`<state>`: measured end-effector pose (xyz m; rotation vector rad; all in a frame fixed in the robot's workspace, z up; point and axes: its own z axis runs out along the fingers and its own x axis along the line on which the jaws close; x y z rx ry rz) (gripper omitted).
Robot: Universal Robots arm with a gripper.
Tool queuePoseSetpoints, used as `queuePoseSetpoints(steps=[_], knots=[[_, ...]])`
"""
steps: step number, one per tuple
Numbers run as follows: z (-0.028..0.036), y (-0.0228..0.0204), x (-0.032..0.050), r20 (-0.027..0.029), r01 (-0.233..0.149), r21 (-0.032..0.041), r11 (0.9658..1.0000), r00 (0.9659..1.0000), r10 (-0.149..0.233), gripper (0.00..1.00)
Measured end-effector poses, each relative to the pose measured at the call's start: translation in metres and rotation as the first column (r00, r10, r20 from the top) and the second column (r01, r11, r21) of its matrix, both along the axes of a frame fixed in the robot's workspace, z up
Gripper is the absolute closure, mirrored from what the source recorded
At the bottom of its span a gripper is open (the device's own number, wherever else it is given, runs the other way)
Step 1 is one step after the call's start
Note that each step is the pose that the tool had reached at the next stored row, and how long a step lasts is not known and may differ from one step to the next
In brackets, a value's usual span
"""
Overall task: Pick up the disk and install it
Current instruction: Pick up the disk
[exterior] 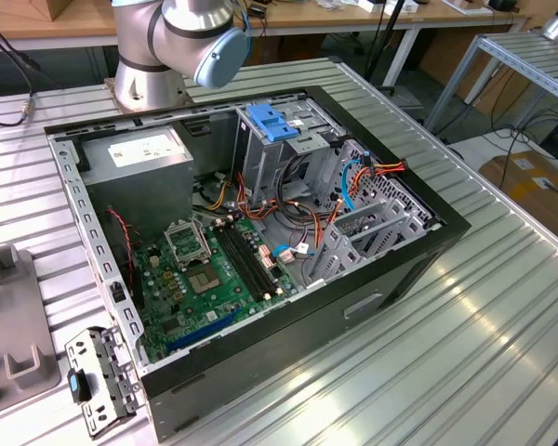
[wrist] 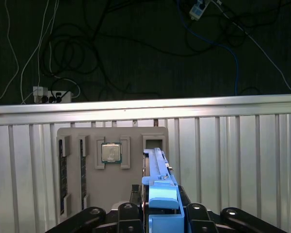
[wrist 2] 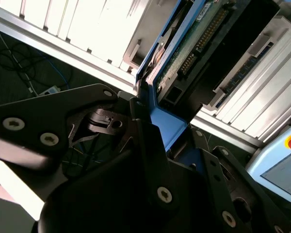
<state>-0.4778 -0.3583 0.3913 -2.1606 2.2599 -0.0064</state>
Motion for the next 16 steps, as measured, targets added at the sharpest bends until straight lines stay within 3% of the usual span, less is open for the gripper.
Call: queuePoseSetpoints(steps=[16], knots=[[0.0026, 0.0000, 0.0004, 0.0001, 0.000, -0.0097, 1.0000, 1.0000, 0.000, 0.63]])
